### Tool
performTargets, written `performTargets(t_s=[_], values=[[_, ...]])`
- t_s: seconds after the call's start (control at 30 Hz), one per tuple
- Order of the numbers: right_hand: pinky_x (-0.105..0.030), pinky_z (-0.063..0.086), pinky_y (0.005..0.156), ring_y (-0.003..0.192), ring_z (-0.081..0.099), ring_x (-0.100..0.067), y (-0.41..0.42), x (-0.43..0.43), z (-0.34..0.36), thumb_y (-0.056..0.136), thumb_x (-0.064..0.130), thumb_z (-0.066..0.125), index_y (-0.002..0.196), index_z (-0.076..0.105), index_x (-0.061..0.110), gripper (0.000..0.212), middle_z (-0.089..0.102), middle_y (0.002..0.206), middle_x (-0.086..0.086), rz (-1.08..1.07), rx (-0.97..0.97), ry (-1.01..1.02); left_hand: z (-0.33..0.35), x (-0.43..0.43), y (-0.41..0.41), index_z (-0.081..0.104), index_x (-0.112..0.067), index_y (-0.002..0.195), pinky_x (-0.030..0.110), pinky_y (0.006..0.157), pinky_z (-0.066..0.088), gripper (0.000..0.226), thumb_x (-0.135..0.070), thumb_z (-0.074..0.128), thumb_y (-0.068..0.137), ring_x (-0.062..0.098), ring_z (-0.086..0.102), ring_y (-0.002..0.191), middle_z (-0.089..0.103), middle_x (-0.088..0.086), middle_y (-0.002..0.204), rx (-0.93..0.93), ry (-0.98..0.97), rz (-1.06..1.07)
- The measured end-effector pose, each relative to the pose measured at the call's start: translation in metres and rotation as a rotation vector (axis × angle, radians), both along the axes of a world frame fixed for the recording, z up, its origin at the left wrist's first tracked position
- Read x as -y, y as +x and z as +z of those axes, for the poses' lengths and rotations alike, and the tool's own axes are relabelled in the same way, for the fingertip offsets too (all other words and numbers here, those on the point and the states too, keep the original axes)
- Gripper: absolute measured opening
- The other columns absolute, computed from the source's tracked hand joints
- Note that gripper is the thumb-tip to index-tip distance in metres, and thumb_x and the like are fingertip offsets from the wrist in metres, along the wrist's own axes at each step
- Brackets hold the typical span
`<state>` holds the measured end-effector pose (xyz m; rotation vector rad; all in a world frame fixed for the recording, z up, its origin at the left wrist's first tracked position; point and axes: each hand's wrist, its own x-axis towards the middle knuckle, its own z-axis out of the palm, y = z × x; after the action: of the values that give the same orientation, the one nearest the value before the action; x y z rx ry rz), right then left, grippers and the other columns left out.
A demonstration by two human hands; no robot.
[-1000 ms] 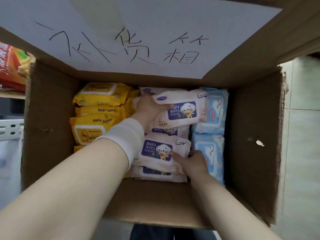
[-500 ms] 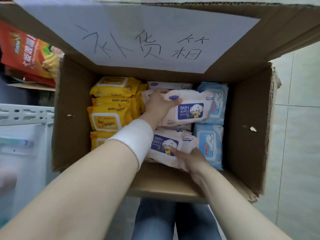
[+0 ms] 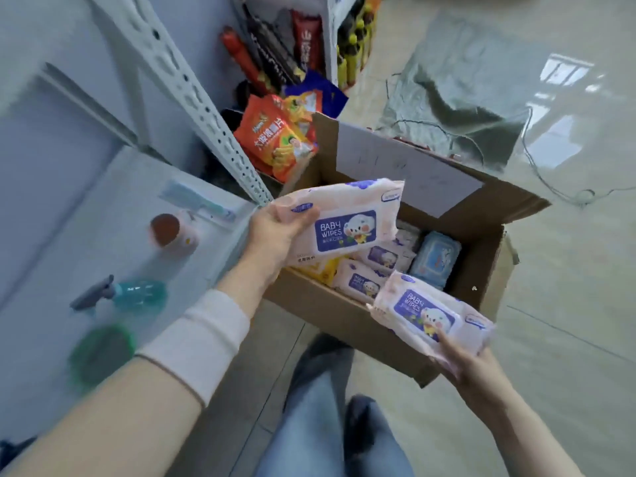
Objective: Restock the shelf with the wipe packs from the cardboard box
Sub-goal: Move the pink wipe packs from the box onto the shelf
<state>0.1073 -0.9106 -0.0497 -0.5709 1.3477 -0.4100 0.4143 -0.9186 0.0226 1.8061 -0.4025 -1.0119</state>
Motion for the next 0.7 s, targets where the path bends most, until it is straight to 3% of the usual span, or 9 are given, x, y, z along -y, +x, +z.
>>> performTargets(t_s=[0.1,0.23,0.33,0.43,0.53,0.63,0.7], values=[[-0.032,0.056,0.079,0.096,0.069,-0.023,0.003,-0.019,0.050,0.090,0.006,0.054,0.114,0.060,0.011,0.025,0.072,0.107,-0.008,0.113,0.093,-0.088,0.066,-0.068,0.016,0.068,-0.026,0.080,0.033,0.059,0.058,0.029,-0.039,0.080,0.057,0.014,0.072,0.073,0.074,-0.009,0.078,0.089,-0.106,0.149],[-0.029,0.059,0.071,0.080,0.073,-0.016,0.035,-0.038,0.124,0.087,0.011,0.057,0.107,0.061,0.011,0.020,0.076,0.091,-0.002,0.214,0.196,-0.108,0.151,-0.161,0.044,0.069,-0.023,0.079,0.050,0.083,0.055,0.010,-0.022,0.077,0.072,0.022,0.069,0.085,0.073,0.000,0.089,0.193,-0.229,0.333],[-0.044,0.053,0.091,0.102,0.067,-0.026,0.079,-0.055,0.174,0.081,0.020,0.063,0.118,0.057,0.012,0.038,0.069,0.113,-0.009,0.350,0.223,-0.160,0.207,-0.230,0.067,0.072,-0.021,0.075,0.045,0.081,0.056,0.004,-0.019,0.075,0.074,0.016,0.069,0.077,0.073,-0.008,0.076,0.282,-0.342,0.443],[-0.046,0.051,0.093,0.112,0.060,-0.029,0.133,-0.083,0.215,0.086,0.014,0.059,0.124,0.053,0.013,0.039,0.063,0.123,-0.012,0.451,0.318,-0.239,0.250,-0.295,0.092,0.075,-0.025,0.064,0.032,0.076,0.056,0.019,-0.013,0.072,0.078,0.005,0.068,0.069,0.072,-0.015,0.068,0.366,-0.445,0.560],[-0.047,0.049,0.098,0.116,0.058,-0.030,0.184,-0.124,0.246,0.086,0.013,0.058,0.129,0.050,0.011,0.044,0.061,0.125,-0.013,0.579,0.404,-0.285,0.275,-0.368,0.116,0.069,-0.017,0.075,0.032,0.079,0.056,0.011,-0.008,0.069,0.080,0.005,0.066,0.068,0.072,-0.015,0.069,0.416,-0.524,0.702],[-0.036,0.056,0.087,0.109,0.062,-0.026,0.231,-0.172,0.268,0.074,0.018,0.063,0.124,0.054,0.012,0.051,0.066,0.118,-0.010,0.695,0.454,-0.337,0.283,-0.447,0.142,0.067,-0.018,0.082,0.024,0.069,0.057,0.010,-0.009,0.069,0.079,0.003,0.067,0.067,0.072,-0.014,0.070,0.447,-0.545,0.813],[-0.028,0.060,0.071,0.097,0.069,-0.021,0.264,-0.203,0.278,0.071,0.017,0.063,0.112,0.059,0.015,0.042,0.072,0.106,-0.006,0.752,0.510,-0.325,0.283,-0.495,0.161,0.067,-0.019,0.083,0.021,0.064,0.056,0.010,-0.012,0.071,0.077,0.002,0.067,0.065,0.072,-0.014,0.068,0.456,-0.528,0.879]])
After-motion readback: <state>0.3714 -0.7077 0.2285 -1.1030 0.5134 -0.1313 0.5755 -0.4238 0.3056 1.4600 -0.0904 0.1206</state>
